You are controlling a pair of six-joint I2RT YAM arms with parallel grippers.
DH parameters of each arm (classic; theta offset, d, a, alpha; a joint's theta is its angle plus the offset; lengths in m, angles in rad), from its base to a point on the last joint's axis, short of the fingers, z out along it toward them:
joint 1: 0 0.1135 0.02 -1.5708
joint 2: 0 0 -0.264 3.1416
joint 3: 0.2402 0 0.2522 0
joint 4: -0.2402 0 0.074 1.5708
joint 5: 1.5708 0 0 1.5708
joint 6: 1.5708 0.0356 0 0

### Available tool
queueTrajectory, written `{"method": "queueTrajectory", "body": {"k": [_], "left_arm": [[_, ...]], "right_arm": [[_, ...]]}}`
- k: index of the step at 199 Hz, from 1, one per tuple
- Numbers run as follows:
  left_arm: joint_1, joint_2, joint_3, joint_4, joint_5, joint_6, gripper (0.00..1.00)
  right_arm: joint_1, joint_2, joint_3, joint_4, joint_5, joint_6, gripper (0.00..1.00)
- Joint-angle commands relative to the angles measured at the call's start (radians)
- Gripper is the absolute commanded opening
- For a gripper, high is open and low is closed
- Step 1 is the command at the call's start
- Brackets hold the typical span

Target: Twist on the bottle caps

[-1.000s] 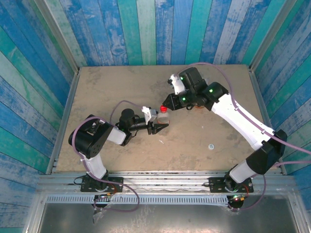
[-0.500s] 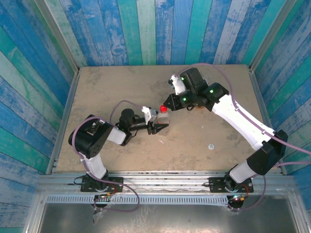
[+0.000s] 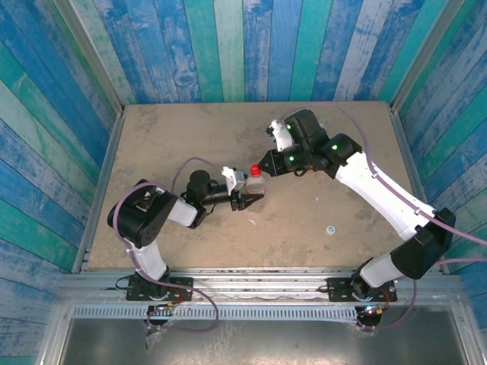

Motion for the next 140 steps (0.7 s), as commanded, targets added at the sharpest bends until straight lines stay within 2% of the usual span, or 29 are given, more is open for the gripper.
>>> {"method": "queueTrajectory", "body": {"k": [1,37,90,140], "left_arm": [[0.006,0.045,0.004,-0.064,-0.016,-0.008,0.63],[0.006,0.047,0.005,-0.068,-0.013,-0.006,0.63],[0.006,0.044,0.002,-0.07,-0.008,0.005,0.64],[0.006,0.042,-0.001,-0.074,-0.01,0.01,0.63]], "right_arm": [[0.02,-0.022,-0.023,-0.045,-0.033,0.013,0.13],[0.019,-0.051,-0.027,-0.048,0.007,0.013,0.16],[0.007,-0.034,0.017,-0.048,0.042,-0.003,0.28],[-0.005,0.045,0.097,-0.049,0.013,-0.038,0.28]]}}
